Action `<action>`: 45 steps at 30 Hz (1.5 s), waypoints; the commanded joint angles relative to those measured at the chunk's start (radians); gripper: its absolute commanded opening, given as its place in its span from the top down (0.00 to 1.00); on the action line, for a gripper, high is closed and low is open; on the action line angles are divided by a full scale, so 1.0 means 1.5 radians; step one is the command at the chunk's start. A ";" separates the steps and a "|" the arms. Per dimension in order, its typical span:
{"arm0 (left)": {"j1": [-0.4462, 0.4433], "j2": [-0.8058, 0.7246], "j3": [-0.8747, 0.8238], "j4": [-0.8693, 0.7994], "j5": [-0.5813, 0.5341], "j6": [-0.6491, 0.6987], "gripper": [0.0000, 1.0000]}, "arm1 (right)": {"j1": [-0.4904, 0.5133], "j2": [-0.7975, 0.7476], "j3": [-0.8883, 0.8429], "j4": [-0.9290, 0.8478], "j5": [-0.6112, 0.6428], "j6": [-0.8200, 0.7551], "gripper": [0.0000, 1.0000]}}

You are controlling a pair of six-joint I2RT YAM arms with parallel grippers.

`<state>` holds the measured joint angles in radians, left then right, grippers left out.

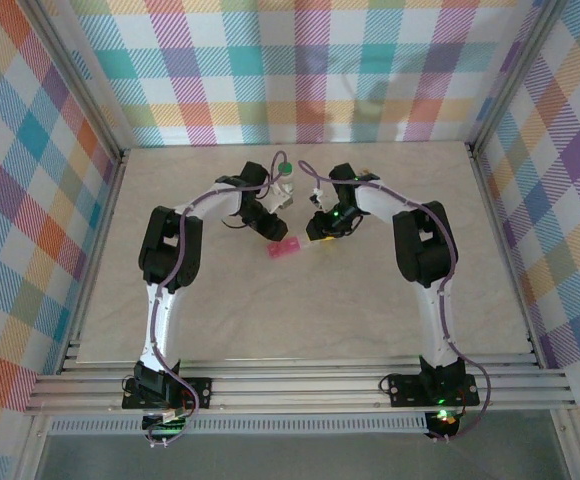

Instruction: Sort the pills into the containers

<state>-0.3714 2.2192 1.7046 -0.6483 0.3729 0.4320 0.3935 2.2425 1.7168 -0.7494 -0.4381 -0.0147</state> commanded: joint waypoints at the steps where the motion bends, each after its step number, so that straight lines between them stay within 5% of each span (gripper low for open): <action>1: 0.002 -0.062 -0.039 0.056 -0.008 -0.021 0.49 | -0.004 -0.007 -0.024 -0.029 0.038 0.019 0.62; 11: -0.012 -0.308 -0.294 0.408 -0.024 -0.148 0.42 | -0.007 -0.072 -0.106 0.003 0.046 0.083 0.63; 16: -0.023 -0.460 -0.436 0.530 -0.151 -0.243 0.39 | -0.008 -0.130 -0.173 0.057 0.054 0.147 0.62; 18: -0.025 -0.530 -0.500 0.561 -0.226 -0.293 0.24 | -0.008 -0.163 -0.205 0.092 0.052 0.179 0.61; 19: -0.026 -0.561 -0.523 0.564 -0.252 -0.321 0.01 | -0.008 -0.177 -0.218 0.107 0.050 0.192 0.61; 24: -0.026 -0.731 -0.623 0.527 -0.391 -0.440 0.00 | -0.005 -0.261 -0.265 0.155 0.089 0.249 0.55; 31: -0.013 -0.913 -0.749 0.514 -0.431 -0.574 0.00 | 0.033 -0.328 -0.216 0.202 0.289 0.187 0.43; 37: -0.013 -1.043 -0.799 0.405 -0.517 -0.606 0.00 | 0.050 -0.207 -0.044 0.227 0.360 0.146 0.30; 45: -0.014 -1.127 -0.896 0.438 -0.411 -0.644 0.00 | 0.068 -0.026 0.183 0.270 0.340 0.130 0.21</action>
<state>-0.3969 0.5285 0.3817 0.0048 -0.2985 -0.5064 0.4866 2.1410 1.9041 -0.3809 0.0708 0.2096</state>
